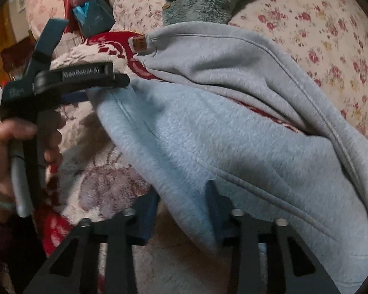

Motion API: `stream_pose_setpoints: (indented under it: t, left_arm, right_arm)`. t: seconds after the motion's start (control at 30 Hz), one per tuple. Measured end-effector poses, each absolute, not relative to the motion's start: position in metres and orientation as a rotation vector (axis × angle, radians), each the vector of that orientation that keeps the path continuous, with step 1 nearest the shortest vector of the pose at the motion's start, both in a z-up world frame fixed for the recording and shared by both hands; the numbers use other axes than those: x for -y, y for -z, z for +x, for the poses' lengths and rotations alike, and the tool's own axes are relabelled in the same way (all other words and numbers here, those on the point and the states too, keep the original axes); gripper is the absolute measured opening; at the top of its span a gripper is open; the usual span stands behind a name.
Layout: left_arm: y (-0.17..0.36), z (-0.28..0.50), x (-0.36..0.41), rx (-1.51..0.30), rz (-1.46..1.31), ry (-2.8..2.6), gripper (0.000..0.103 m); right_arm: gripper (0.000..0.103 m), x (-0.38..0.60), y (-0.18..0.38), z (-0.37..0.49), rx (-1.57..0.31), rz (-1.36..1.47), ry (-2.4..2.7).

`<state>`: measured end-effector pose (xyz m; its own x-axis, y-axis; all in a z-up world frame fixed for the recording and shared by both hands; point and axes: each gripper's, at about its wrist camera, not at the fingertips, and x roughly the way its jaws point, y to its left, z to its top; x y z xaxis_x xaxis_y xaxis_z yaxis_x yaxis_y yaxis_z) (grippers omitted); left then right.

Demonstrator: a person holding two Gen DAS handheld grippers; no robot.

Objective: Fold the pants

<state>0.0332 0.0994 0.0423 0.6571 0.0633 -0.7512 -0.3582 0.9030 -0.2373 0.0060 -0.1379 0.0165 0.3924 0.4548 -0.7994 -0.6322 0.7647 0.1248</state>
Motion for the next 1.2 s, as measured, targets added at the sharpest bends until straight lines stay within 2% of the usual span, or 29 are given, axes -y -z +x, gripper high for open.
stream_pose_setpoints:
  t: [0.03, 0.13, 0.4, 0.67, 0.7, 0.77, 0.8, 0.83, 0.87, 0.93, 0.97, 1.03, 1.07, 1.1, 1.13, 1.2]
  left_arm:
    - [-0.043, 0.032, -0.097, -0.823, -0.376, -0.234, 0.025]
    - [-0.049, 0.025, -0.090, -0.809, -0.354, -0.212, 0.015]
    - [-0.078, -0.019, -0.088, -0.771, -0.298, -0.161, 0.014]
    - [-0.058, -0.061, -0.098, -0.828, -0.325, -0.174, 0.014]
    - [-0.052, -0.064, -0.100, -0.836, -0.344, -0.179, 0.016]
    - [-0.041, -0.068, -0.104, -0.865, -0.365, -0.206, 0.029]
    - [-0.036, -0.070, -0.105, -0.882, -0.365, -0.238, 0.046]
    - [-0.033, -0.073, -0.107, -0.887, -0.355, -0.268, 0.054]
    - [-0.033, -0.077, -0.109, -0.882, -0.363, -0.266, 0.054]
    - [-0.037, -0.085, -0.115, -0.870, -0.412, -0.243, 0.064]
    - [-0.041, -0.088, -0.116, -0.864, -0.434, -0.236, 0.065]
    - [-0.050, -0.091, -0.111, -0.848, -0.423, -0.245, 0.069]
    - [-0.058, -0.093, -0.104, -0.828, -0.382, -0.274, 0.075]
    - [-0.066, -0.096, -0.098, -0.796, -0.335, -0.316, 0.086]
    - [-0.074, -0.100, -0.093, -0.756, -0.299, -0.345, 0.088]
    - [-0.087, -0.104, -0.085, -0.709, -0.272, -0.356, 0.088]
  right_arm:
    - [0.024, 0.139, -0.017, 0.007, -0.946, -0.208, -0.704]
    - [0.020, 0.143, -0.019, 0.006, -0.974, -0.156, -0.734]
    - [0.020, 0.144, -0.036, -0.024, -0.962, -0.135, -0.774]
    - [0.020, 0.138, -0.038, -0.054, -0.963, -0.183, -0.775]
    - [0.020, 0.135, -0.035, -0.056, -0.957, -0.206, -0.772]
    - [0.020, 0.129, -0.026, -0.060, -0.966, -0.254, -0.760]
    - [0.021, 0.127, -0.019, -0.059, -0.977, -0.268, -0.747]
    - [0.024, 0.129, -0.016, -0.058, -0.982, -0.247, -0.741]
    - [0.024, 0.134, -0.014, -0.055, -0.990, -0.198, -0.735]
    - [0.025, 0.145, -0.016, -0.050, -1.001, -0.120, -0.739]
    - [0.025, 0.149, -0.019, -0.050, -1.000, -0.103, -0.747]
    - [0.030, 0.161, -0.027, -0.048, -0.995, -0.068, -0.774]
    - [0.033, 0.169, -0.031, -0.047, -0.997, -0.044, -0.774]
    - [0.044, 0.180, -0.034, -0.046, -0.999, -0.007, -0.769]
    - [0.060, 0.190, -0.038, -0.044, -0.993, 0.027, -0.763]
    - [0.073, 0.214, -0.045, -0.042, -0.972, 0.112, -0.749]
